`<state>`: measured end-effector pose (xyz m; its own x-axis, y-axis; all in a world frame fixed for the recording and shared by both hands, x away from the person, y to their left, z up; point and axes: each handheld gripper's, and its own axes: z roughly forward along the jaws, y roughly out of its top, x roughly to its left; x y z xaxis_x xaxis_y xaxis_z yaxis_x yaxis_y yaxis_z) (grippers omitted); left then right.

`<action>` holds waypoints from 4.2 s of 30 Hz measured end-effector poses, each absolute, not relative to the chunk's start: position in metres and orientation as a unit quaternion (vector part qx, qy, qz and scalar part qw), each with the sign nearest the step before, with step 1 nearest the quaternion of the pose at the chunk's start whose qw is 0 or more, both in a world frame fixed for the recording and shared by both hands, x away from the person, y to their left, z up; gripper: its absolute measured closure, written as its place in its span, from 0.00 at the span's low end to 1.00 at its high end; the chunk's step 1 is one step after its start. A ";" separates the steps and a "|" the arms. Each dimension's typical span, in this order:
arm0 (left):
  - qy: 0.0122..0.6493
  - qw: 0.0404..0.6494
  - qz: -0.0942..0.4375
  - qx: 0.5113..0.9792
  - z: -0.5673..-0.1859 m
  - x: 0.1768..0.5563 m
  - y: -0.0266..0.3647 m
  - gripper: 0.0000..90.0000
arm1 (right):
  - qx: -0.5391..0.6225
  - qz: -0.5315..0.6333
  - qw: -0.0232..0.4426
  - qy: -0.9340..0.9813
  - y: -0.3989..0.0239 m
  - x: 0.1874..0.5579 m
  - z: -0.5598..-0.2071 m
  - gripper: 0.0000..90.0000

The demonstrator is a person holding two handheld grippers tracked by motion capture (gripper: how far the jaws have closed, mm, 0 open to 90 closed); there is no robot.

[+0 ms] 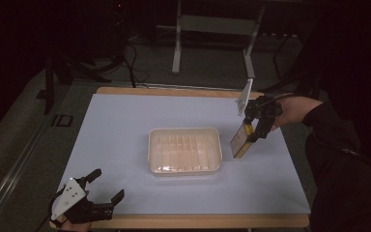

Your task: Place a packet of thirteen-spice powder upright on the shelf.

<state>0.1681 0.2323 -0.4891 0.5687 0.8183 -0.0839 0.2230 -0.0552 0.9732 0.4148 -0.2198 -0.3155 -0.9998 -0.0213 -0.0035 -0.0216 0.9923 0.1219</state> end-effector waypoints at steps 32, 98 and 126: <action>0.374 0.573 0.255 0.684 -0.489 0.172 0.230 0.00 | -0.054 0.105 0.002 0.993 -0.139 0.397 -0.283 0.35; 0.367 0.580 0.249 0.684 -0.489 0.170 0.233 0.00 | -0.089 0.146 -0.033 0.985 0.021 0.412 -0.336 0.36; 0.366 0.579 0.249 0.685 -0.488 0.170 0.233 0.00 | -0.057 0.122 -0.042 0.990 0.037 0.413 -0.387 0.36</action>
